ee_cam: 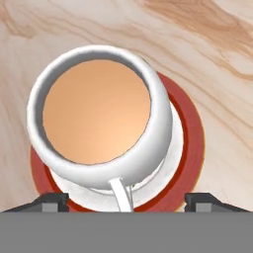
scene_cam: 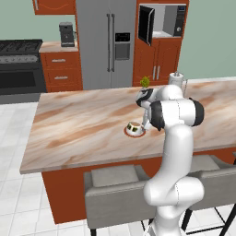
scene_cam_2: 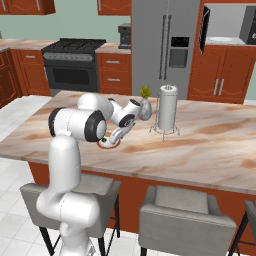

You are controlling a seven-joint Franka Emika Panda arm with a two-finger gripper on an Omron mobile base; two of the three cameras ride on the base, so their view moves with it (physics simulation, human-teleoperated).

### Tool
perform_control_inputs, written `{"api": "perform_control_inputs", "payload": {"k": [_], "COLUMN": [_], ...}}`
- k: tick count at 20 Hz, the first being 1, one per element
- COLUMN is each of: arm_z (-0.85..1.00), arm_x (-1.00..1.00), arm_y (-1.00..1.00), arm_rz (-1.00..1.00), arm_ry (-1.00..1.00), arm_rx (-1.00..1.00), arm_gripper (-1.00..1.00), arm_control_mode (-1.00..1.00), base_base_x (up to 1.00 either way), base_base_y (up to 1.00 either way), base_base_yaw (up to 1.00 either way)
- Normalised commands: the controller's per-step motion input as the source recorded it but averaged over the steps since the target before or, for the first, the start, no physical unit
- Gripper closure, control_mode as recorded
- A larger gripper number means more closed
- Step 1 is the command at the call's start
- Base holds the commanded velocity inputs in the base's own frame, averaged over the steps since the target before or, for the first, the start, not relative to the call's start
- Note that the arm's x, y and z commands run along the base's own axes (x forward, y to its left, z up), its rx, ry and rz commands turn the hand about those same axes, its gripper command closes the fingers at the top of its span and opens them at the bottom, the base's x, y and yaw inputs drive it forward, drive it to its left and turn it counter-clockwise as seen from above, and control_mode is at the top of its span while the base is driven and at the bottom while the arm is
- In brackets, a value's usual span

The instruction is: Pick the cup of tea, navigate to the dining table, and place it on the saucer.

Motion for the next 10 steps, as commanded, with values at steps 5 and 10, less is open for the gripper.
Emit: {"api": "perform_control_inputs", "payload": {"k": [5,10], "arm_z": [0.21,0.52], "arm_x": [-0.04,-0.60], "arm_y": [0.00,0.00], "arm_rz": [0.00,0.00], "arm_ry": [0.00,-0.02], "arm_rx": [0.00,0.00], "arm_gripper": [-1.00,-1.00], "arm_control_mode": [-1.00,-1.00], "base_base_x": [0.00,0.00], "base_base_y": [0.00,0.00], "base_base_yaw": [0.00,0.00]}}
